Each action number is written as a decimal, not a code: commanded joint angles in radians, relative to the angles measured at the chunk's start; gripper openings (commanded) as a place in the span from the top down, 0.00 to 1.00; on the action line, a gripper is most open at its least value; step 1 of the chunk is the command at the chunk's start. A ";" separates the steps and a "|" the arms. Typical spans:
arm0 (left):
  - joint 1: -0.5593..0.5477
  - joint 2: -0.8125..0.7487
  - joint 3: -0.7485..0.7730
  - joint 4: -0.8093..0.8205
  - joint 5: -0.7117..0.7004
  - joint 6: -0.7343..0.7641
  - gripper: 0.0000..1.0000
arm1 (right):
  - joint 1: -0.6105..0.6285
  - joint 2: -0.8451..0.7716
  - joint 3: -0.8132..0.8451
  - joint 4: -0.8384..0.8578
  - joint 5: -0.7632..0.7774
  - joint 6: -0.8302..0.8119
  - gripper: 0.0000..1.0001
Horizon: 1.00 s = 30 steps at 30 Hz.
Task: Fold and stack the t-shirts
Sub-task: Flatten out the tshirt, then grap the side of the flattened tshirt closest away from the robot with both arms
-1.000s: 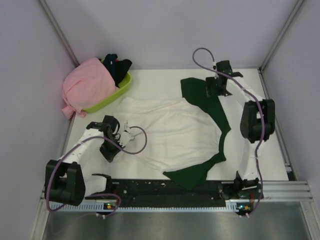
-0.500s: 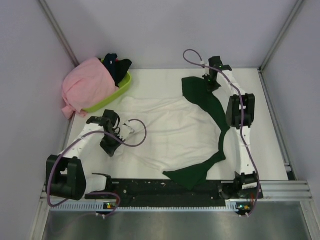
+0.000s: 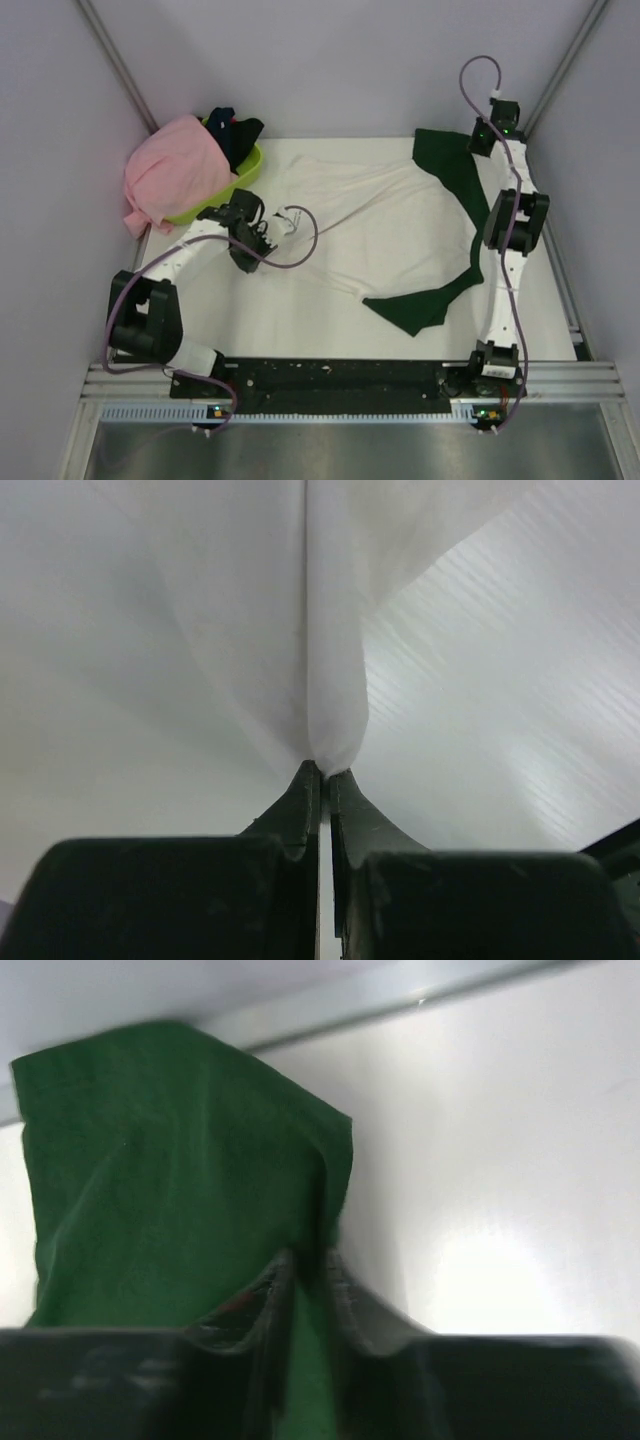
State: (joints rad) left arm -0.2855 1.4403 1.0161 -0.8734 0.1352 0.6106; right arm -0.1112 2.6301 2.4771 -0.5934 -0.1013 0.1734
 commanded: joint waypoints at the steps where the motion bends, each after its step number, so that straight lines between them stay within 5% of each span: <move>1: -0.015 0.078 0.065 0.086 0.026 0.029 1.00 | 0.001 -0.044 0.056 0.242 -0.006 0.011 0.51; 3: -0.032 0.103 0.070 0.096 0.009 0.035 1.00 | -0.002 -0.088 0.042 0.163 -0.023 -0.044 0.23; 5: -0.035 0.112 0.068 0.111 -0.009 0.034 1.00 | 0.001 -0.192 -0.050 0.083 0.000 -0.096 0.07; 9: -0.035 0.097 0.068 0.143 -0.080 0.035 1.00 | 0.005 -0.600 -0.471 0.027 0.167 -0.100 0.05; 12: -0.035 0.095 0.082 0.134 -0.120 0.028 1.00 | 0.013 -0.891 -0.844 0.017 0.235 -0.025 0.10; 17: -0.037 0.101 0.073 0.143 -0.120 -0.006 1.00 | 0.016 -1.180 -1.184 -0.123 0.134 0.078 0.41; 22: -0.037 0.095 0.062 0.178 -0.157 -0.040 1.00 | 0.036 -1.419 -1.466 -0.269 -0.007 0.190 0.47; 30: -0.037 0.045 0.026 0.197 -0.102 -0.029 1.00 | 0.044 -1.464 -1.727 -0.231 -0.090 0.265 0.54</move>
State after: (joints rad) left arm -0.3199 1.5471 1.0618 -0.7143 0.0029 0.5919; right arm -0.0795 1.1942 0.8047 -0.8589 -0.1520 0.3721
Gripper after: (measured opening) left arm 0.023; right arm 0.472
